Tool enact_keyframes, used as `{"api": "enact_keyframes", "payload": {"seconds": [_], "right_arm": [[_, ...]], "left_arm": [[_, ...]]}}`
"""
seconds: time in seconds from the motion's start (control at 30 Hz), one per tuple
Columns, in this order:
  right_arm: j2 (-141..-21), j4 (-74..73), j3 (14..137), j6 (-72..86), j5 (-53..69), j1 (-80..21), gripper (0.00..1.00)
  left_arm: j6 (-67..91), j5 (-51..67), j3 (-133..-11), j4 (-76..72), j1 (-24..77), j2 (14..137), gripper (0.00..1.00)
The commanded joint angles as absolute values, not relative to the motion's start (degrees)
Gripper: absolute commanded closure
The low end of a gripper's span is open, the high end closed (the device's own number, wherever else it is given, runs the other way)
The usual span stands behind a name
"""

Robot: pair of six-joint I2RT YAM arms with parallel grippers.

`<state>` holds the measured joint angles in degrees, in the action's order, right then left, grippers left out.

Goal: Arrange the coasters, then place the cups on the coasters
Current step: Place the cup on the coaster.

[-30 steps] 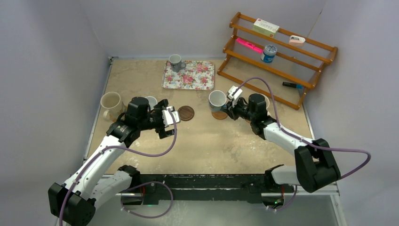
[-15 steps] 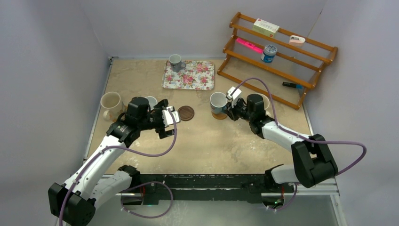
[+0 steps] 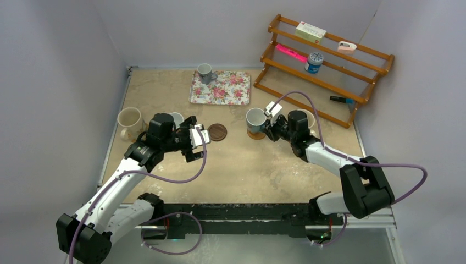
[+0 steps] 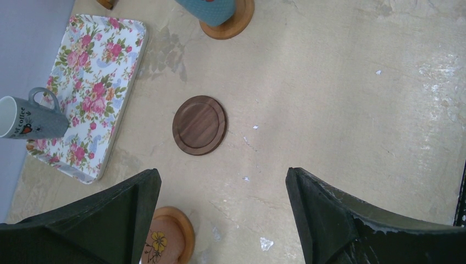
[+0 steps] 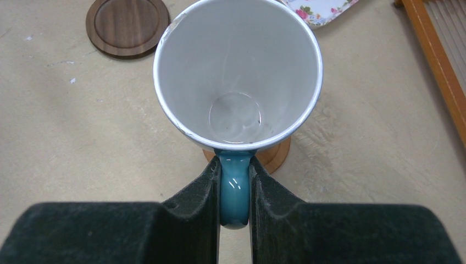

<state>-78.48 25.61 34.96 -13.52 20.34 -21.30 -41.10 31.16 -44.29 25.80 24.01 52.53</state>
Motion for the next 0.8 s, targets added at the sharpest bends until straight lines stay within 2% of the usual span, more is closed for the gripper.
{"api": "enact_keyframes", "payload": {"seconds": [0.0,0.77], "right_arm": [[-77.52,30.94,34.55,-13.51,18.77,-21.16,1.00],[-79.56,31.97,34.23,-12.92,18.33,-21.10,1.00]], "left_arm": [[-41.22,32.79,-44.74,25.57,23.47,52.46,0.10],[-41.42,32.87,-44.74,25.58,23.47,52.61,0.10]]}}
